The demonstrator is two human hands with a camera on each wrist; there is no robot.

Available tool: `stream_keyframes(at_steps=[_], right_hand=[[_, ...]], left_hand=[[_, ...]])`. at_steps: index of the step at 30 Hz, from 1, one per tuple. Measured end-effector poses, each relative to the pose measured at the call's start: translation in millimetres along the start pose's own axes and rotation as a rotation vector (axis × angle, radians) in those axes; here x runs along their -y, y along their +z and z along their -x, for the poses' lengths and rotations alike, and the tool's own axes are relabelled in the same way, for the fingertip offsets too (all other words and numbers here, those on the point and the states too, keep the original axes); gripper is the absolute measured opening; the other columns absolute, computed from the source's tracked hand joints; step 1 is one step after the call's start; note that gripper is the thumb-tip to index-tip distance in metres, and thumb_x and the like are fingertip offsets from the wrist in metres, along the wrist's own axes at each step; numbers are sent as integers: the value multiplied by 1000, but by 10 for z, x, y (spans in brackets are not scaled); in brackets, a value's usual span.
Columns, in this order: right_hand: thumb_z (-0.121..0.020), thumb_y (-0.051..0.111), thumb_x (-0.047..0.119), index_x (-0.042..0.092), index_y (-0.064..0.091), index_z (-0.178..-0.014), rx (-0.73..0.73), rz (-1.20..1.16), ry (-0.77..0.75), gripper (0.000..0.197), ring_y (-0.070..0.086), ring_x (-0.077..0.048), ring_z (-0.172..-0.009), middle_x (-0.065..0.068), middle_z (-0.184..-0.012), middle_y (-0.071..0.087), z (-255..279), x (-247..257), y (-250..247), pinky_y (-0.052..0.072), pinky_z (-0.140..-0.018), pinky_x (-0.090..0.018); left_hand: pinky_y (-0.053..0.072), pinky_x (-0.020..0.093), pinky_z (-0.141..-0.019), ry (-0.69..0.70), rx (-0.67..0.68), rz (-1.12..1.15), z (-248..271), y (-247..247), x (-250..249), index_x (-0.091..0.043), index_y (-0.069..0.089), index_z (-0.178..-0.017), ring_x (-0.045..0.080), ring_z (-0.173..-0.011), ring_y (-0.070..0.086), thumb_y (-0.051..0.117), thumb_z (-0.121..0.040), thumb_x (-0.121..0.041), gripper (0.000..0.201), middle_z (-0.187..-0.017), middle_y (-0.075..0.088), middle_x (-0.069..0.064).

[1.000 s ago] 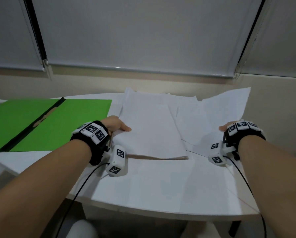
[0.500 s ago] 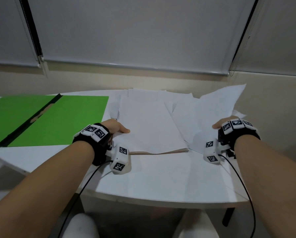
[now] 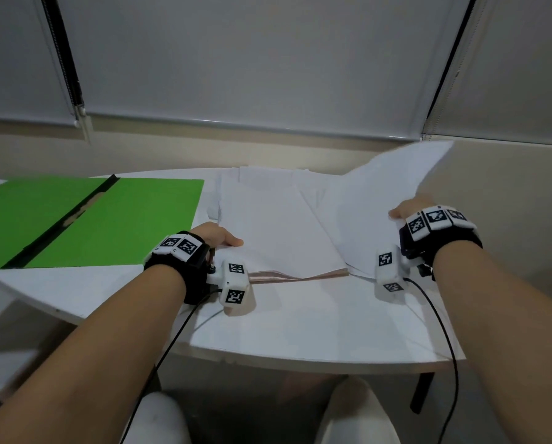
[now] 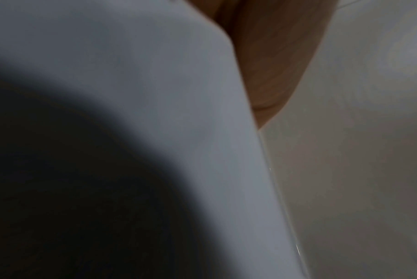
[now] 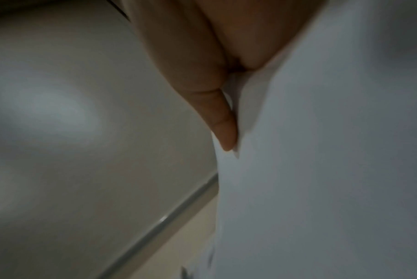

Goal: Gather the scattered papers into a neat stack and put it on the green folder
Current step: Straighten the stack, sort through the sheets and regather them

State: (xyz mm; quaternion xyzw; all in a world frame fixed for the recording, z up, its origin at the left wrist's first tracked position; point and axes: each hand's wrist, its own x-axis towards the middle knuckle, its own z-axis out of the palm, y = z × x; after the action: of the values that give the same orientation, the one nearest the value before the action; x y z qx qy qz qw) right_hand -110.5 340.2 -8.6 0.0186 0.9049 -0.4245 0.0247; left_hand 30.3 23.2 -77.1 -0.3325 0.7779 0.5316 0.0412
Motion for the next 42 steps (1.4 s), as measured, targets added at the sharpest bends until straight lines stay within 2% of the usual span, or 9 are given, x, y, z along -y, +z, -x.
stream_keyframes(at_steps=[3, 10, 16, 19, 21, 27, 36, 39, 42], right_hand=[[-88, 58, 6, -4, 47, -129, -172, -8, -94, 44, 51, -33, -123, -20, -134, 51, 4, 300, -66, 44, -90, -35], [-77, 58, 2, 1, 57, -109, -524, -540, -399, 31, 59, -18, -92, -6, -99, 58, 85, 924, -249, 49, -82, -22], [-65, 82, 29, 13, 59, -79, 55, -524, -213, 32, 65, -19, -81, -2, -93, 67, -20, 823, 59, 51, -89, -33], [-47, 89, 41, 5, 66, -102, 190, -339, -94, 69, 66, -29, -99, -11, -116, 68, -71, 653, 361, 48, -98, -43], [-66, 80, 43, 1, 57, -122, 189, 81, -106, 74, 55, -33, -118, -13, -132, 55, 106, 559, 483, 43, -100, -34], [-89, 55, 46, 0, 51, -127, 216, 688, -158, 60, 48, -31, -125, -15, -136, 51, 292, 312, 668, 36, -103, -35], [-86, 53, 52, 9, 59, -119, 301, 774, -317, 54, 58, -30, -112, -6, -127, 60, 370, 383, 905, 44, -99, -37], [-86, 60, 44, 13, 53, -127, 424, 584, -254, 52, 52, -29, -122, -7, -129, 57, 394, 404, 939, 39, -104, -37], [-88, 56, 46, 17, 41, -140, 368, 406, -176, 61, 44, -30, -131, -9, -145, 43, 320, 382, 843, 35, -107, -34]], left_hand=[[50, 48, -95, -18, 16, -12, -49, -18, 27, 6, 63, -105, 38, -96, 66, 77, -72, -18, 44, -104, 69, 20], [48, 51, -98, 1, 17, 16, -115, -18, 55, 5, 63, -108, 39, -103, 66, 77, -72, -14, 43, -107, 70, 19], [48, 48, -99, 36, 34, 19, -185, -38, 78, 4, 63, -112, 36, -100, 67, 81, -63, -15, 55, -106, 70, 18], [52, 37, -77, 49, 0, -11, 78, -4, 10, 5, 62, -98, 27, -76, 62, 72, -77, -12, 29, -90, 65, 19], [45, 28, -63, 68, -51, -73, 87, 8, 6, 2, 57, -87, 19, -67, 53, 62, -86, -14, 16, -79, 57, 13], [32, 50, -111, 37, 11, 306, -70, -24, 38, -19, 27, -147, 37, -135, 39, 41, -79, -75, 90, -152, 32, 14], [47, 33, -72, 48, 192, 169, 176, 5, -39, -1, 63, -116, 27, -74, 59, 71, -76, -30, 50, -99, 66, 16], [47, 32, -78, 116, 23, -6, 181, -74, -48, 8, 59, -118, 23, -87, 56, 67, -82, -18, 45, -110, 63, 17], [46, 15, -50, 107, -2, 25, 251, -308, 9, 5, 66, -81, 16, -49, 59, 61, -87, -13, 20, -61, 65, 11]])
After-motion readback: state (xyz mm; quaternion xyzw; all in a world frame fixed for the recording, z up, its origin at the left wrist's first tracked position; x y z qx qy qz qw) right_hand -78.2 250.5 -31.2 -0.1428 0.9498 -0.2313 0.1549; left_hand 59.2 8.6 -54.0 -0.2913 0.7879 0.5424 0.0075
